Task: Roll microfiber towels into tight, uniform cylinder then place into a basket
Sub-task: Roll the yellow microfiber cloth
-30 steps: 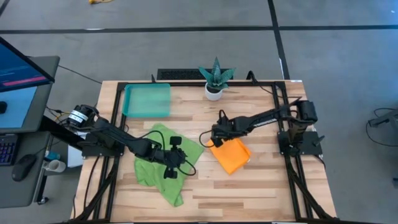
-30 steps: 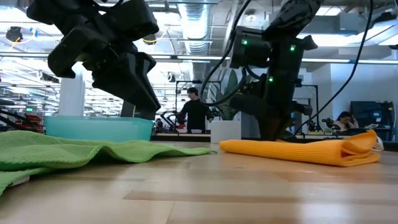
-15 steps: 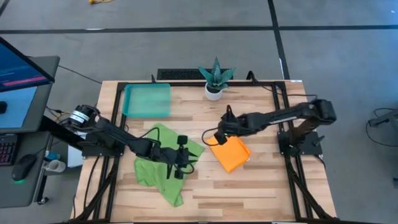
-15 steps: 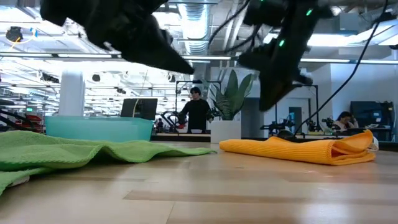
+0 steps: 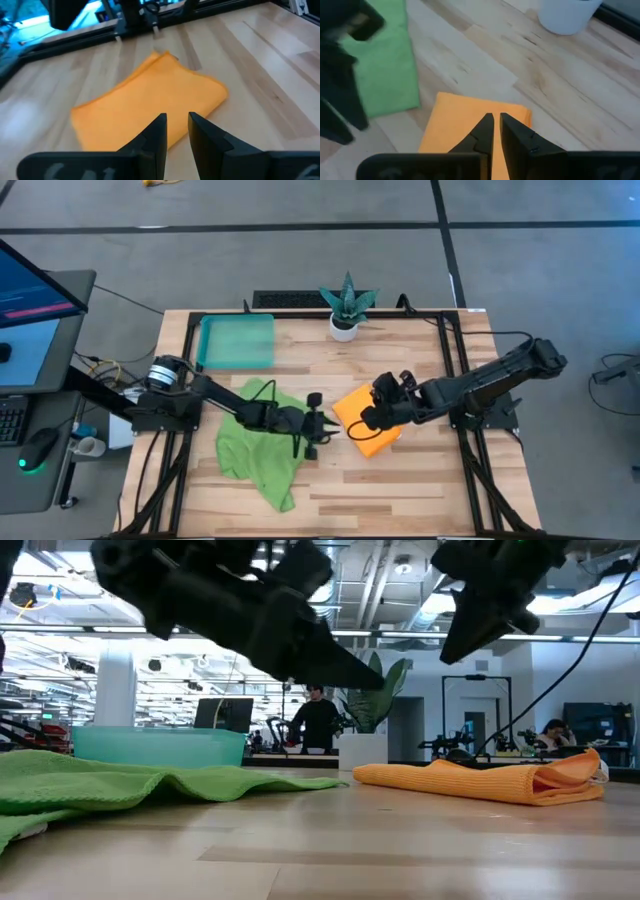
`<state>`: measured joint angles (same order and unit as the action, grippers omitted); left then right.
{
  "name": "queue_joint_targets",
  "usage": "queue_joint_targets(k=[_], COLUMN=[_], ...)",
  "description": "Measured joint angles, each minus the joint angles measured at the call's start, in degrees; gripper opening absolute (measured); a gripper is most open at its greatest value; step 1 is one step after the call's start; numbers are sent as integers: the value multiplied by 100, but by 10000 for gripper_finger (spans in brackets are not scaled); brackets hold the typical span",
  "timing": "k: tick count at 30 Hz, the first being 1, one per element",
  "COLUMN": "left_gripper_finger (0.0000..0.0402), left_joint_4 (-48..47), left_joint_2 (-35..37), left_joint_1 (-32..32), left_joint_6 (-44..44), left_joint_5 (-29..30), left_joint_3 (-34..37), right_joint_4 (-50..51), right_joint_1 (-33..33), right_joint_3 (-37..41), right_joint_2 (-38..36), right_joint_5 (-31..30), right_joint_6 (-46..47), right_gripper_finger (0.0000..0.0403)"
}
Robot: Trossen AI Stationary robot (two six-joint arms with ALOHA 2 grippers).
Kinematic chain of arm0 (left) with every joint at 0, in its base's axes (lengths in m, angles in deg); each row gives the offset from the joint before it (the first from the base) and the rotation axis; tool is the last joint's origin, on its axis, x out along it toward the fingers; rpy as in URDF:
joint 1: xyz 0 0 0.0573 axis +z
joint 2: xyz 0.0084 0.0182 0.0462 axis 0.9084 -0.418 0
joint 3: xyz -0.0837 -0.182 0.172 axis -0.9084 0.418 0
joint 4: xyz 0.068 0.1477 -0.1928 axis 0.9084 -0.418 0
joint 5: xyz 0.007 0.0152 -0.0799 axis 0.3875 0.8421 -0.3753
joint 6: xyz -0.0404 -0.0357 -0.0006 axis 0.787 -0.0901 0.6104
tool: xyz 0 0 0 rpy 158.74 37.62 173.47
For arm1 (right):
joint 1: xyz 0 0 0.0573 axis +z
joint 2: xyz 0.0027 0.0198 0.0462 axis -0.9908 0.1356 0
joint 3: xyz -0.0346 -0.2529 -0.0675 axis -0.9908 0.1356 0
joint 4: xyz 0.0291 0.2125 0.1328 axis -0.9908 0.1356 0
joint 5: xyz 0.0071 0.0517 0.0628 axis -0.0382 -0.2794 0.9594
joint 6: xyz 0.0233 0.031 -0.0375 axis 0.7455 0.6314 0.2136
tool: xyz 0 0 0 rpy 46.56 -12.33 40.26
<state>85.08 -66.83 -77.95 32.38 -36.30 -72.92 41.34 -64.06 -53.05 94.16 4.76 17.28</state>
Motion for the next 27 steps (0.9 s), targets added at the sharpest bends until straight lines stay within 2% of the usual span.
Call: queue_joint_targets(k=[10,15,27], left_gripper_finger=[70,70,70], left_joint_4=[-121,-120,-417], left_joint_2=[-995,-1359,-2161], left_joint_1=[187,254,282], left_joint_6=[-196,-196,-100], left_joint_5=[-456,-483,-625], left_joint_3=[-1008,-1475,-2134], right_joint_4=[1,-10,-10], right_joint_1=[8,5,5], right_joint_3=[2,2,2], right_joint_2=[1,3,3], right_joint_5=[-187,-203,-203], right_joint_6=[-78,-85,-85], right_gripper_finger=[54,54,54])
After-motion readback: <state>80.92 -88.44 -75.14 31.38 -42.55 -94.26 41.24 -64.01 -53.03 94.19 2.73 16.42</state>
